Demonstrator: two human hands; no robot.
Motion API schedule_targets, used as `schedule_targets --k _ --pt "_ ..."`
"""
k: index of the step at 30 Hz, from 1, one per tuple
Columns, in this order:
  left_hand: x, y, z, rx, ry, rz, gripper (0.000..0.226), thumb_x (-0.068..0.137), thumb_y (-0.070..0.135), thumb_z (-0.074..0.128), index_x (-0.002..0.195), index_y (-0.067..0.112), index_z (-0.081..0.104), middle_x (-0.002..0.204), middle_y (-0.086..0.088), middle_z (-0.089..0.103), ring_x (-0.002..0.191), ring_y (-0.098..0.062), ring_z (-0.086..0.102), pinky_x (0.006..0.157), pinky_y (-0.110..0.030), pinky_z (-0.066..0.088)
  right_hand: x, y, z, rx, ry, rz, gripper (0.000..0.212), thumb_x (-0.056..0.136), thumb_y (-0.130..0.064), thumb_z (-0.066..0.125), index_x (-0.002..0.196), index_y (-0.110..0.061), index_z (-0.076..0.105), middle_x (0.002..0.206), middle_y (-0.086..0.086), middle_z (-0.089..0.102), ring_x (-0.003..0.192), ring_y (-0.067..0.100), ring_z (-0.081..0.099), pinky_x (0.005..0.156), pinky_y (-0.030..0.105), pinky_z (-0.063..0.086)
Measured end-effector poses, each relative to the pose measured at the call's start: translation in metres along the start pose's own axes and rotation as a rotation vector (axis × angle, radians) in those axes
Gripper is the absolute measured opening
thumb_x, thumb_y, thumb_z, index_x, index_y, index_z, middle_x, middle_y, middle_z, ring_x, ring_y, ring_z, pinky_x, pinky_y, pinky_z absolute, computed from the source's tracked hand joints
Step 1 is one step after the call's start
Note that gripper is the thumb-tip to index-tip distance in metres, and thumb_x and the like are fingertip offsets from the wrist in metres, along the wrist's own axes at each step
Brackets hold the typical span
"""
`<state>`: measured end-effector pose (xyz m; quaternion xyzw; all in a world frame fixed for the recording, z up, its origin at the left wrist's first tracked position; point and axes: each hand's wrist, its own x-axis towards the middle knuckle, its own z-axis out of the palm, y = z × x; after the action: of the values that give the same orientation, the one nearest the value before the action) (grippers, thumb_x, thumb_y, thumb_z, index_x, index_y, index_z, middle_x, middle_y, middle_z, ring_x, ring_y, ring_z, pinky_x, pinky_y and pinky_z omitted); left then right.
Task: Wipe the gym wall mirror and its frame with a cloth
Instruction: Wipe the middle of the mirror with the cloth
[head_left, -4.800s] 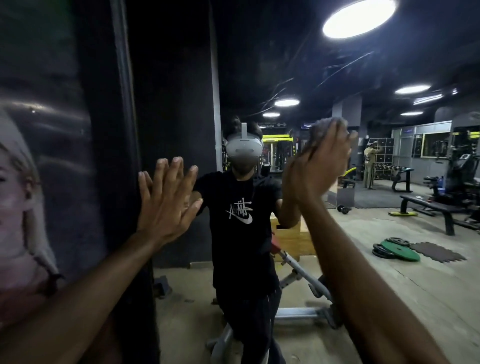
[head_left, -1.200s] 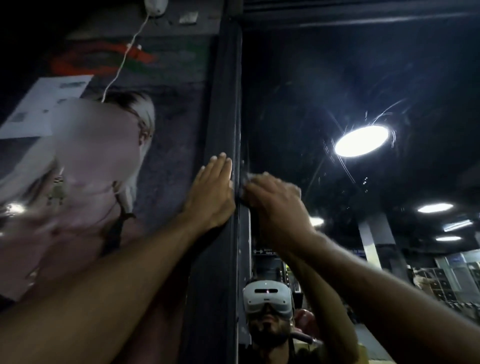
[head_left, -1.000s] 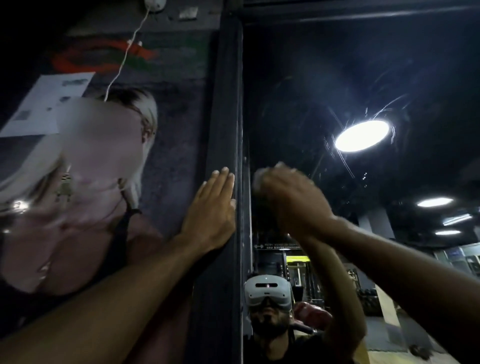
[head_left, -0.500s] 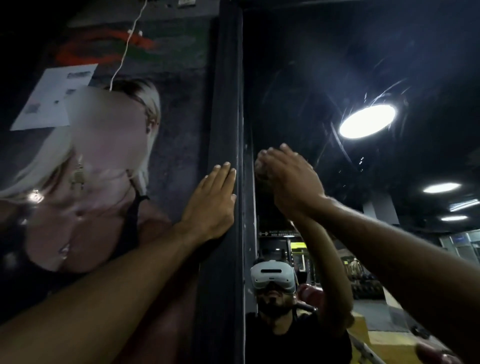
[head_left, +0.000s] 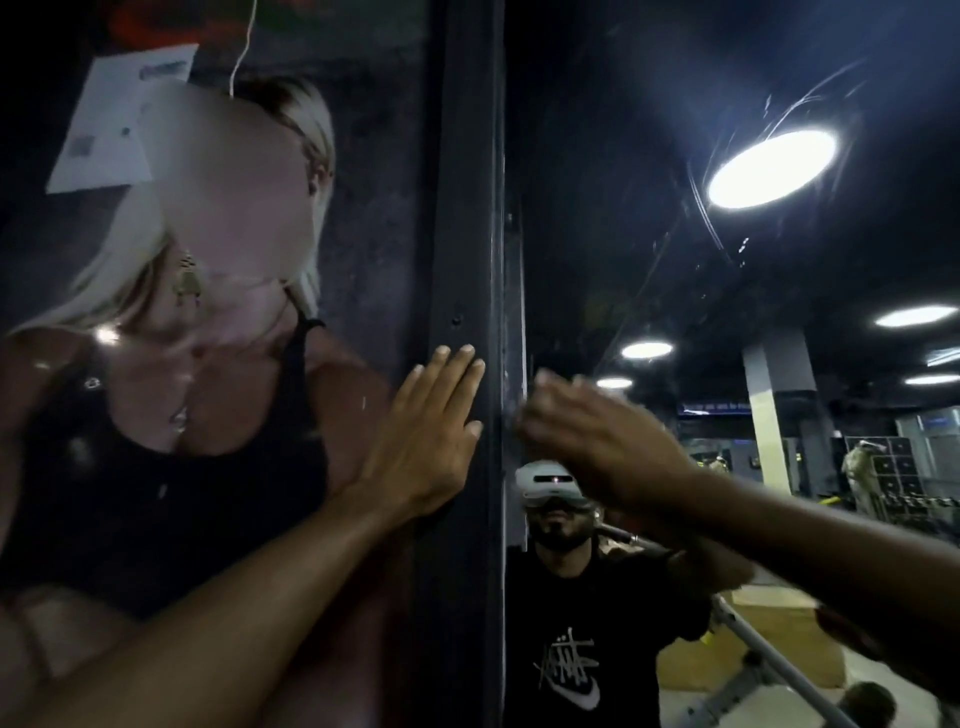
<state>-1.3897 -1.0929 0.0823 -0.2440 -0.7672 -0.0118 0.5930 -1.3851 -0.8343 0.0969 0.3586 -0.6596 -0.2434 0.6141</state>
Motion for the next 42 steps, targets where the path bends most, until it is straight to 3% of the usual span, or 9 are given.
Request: schedule_targets --k 4,10,17,24,26,29,34,38,42 --pt "0.036 0.002 -0.009 0.018 0.019 -0.078 0.072 0.096 0.05 0.012 0.163 0.025 0.007 0.172 0.001 -0.005 0.157 -0.021 -0.011 0.125 -0.041 -0.003 0.046 0.022 -0.007 0.068 0.151 0.56 0.056 0.101 -0.016 0.052 0.155 -0.024 0.037 0.163 0.001 0.036 0.155 0.027 0.02 0.122 0.055 0.028" --pt "0.087 0.011 -0.015 0.139 0.024 0.009 0.073 0.091 0.039 0.015 0.163 0.026 0.015 0.172 0.004 -0.001 0.158 -0.021 -0.008 0.125 -0.052 -0.004 -0.009 0.031 -0.017 0.031 0.148 0.197 0.052 0.096 -0.026 0.042 0.148 -0.024 0.043 0.154 0.0 0.048 0.145 0.025 0.041 0.115 0.039 0.033" --pt "0.135 0.038 -0.011 0.074 0.068 -0.052 0.055 0.106 0.037 0.033 0.159 0.038 0.021 0.166 0.007 0.018 0.155 -0.014 0.009 0.121 -0.061 0.003 0.027 0.126 -0.04 -0.066 0.357 1.3 0.051 0.097 -0.02 0.056 0.145 -0.014 0.04 0.145 0.015 0.044 0.133 0.037 0.045 0.105 0.048 0.042" --pt "0.138 0.032 -0.01 0.097 0.116 -0.04 0.063 0.102 0.027 0.041 0.16 0.033 0.017 0.163 0.008 0.017 0.153 -0.013 0.01 0.121 -0.06 0.007 0.055 0.131 -0.041 -0.049 0.09 0.36 0.03 0.105 -0.025 0.048 0.131 -0.04 0.051 0.14 -0.011 0.054 0.134 0.016 0.052 0.105 0.03 0.043" --pt "0.134 0.031 -0.003 0.062 0.129 -0.032 0.063 0.101 0.025 0.044 0.16 0.034 0.022 0.165 0.005 0.018 0.154 -0.016 0.011 0.122 -0.061 0.003 0.029 0.163 -0.058 -0.069 0.25 0.66 0.023 0.101 -0.018 0.047 0.105 -0.039 0.054 0.105 -0.012 0.059 0.101 0.014 0.066 0.08 0.026 0.053" --pt "0.121 0.027 0.013 0.049 0.107 -0.002 0.067 0.097 0.024 0.05 0.157 0.037 0.024 0.167 0.001 0.016 0.155 -0.019 0.01 0.122 -0.065 0.003 0.004 0.149 -0.053 -0.061 0.479 1.054 0.035 0.094 -0.014 0.048 0.127 -0.025 0.052 0.124 -0.001 0.055 0.121 0.027 0.053 0.102 0.046 0.046" --pt "0.056 0.032 0.025 0.085 0.156 0.042 0.066 0.093 0.024 0.053 0.156 0.026 0.033 0.165 -0.004 0.027 0.154 -0.023 0.02 0.121 -0.063 0.021 -0.007 0.021 -0.002 0.026 0.328 0.806 0.07 0.086 0.002 0.056 0.15 -0.025 0.042 0.158 -0.002 0.038 0.148 0.024 0.032 0.119 0.05 0.032" --pt "0.019 0.036 0.03 0.183 0.096 0.063 0.069 0.093 0.025 0.053 0.158 0.017 0.03 0.166 -0.008 0.029 0.155 -0.026 0.022 0.121 -0.058 0.025 -0.062 -0.003 -0.007 -0.022 -0.049 0.123 0.089 0.083 -0.016 0.071 0.159 -0.026 0.027 0.168 -0.003 0.023 0.154 0.024 0.022 0.123 0.047 0.019" --pt "0.004 0.034 0.02 0.254 0.05 0.096 0.062 0.094 0.03 0.037 0.155 0.015 0.04 0.163 -0.008 0.035 0.153 -0.028 0.027 0.12 -0.055 0.029 -0.072 0.009 -0.011 0.078 0.221 0.714 0.074 0.09 -0.003 0.064 0.156 -0.02 0.034 0.163 0.003 0.034 0.153 0.027 0.024 0.118 0.062 0.032"
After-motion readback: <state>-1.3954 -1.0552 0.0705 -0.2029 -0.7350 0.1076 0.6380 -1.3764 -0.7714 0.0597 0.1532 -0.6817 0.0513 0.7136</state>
